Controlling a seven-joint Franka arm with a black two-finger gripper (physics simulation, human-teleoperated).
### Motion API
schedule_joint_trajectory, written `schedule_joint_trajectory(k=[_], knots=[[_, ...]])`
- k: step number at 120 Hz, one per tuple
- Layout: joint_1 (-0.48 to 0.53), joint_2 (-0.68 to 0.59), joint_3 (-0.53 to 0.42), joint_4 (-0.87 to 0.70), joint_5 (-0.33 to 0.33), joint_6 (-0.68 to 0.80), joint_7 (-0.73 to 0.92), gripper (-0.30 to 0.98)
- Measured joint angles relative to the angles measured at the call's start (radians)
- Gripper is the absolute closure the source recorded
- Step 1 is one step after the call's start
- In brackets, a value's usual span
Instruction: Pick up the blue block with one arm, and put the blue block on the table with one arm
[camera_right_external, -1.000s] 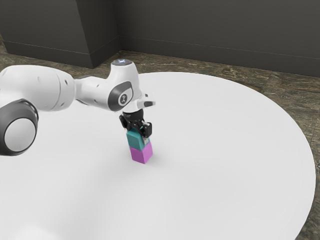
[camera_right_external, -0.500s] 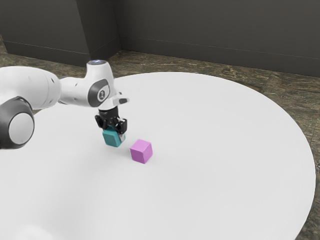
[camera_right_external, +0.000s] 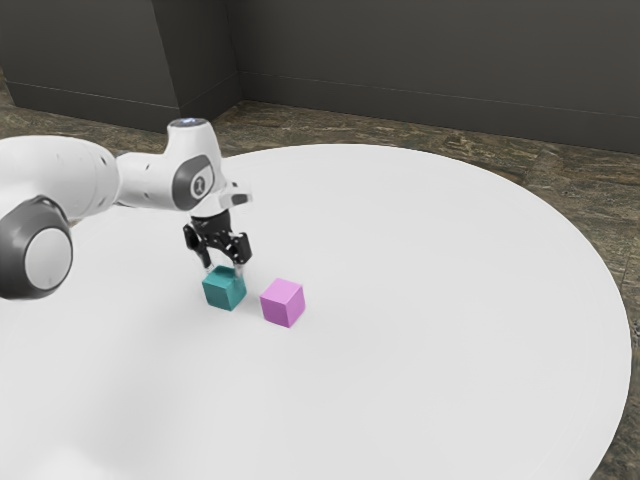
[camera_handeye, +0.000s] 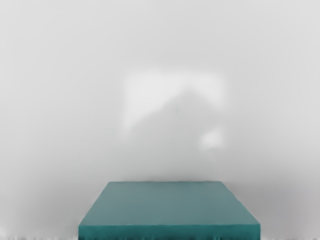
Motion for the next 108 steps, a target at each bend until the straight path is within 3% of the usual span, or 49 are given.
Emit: schedule_joint_trajectory(k=[18,28,48,68,83,108], knots=[[-0.005,-0.083,0.002,0.017,0.012,-0.057,0.010,0.03],[-0.067,-0.162,0.041,-0.002,0.018,-0.095,0.014,0.02],[-0.166,-0.404,0.062,-0.106,0.039,-0.192,0.020,0.01],[-0.191,-0.622,0.059,-0.201,0.058,-0.297,0.024,0.00],[-0.231,-0.698,0.057,-0.270,0.080,-0.342,0.019,0.00],[-0.296,-0.711,0.056,-0.310,0.093,-0.376,0.005,0.00]])
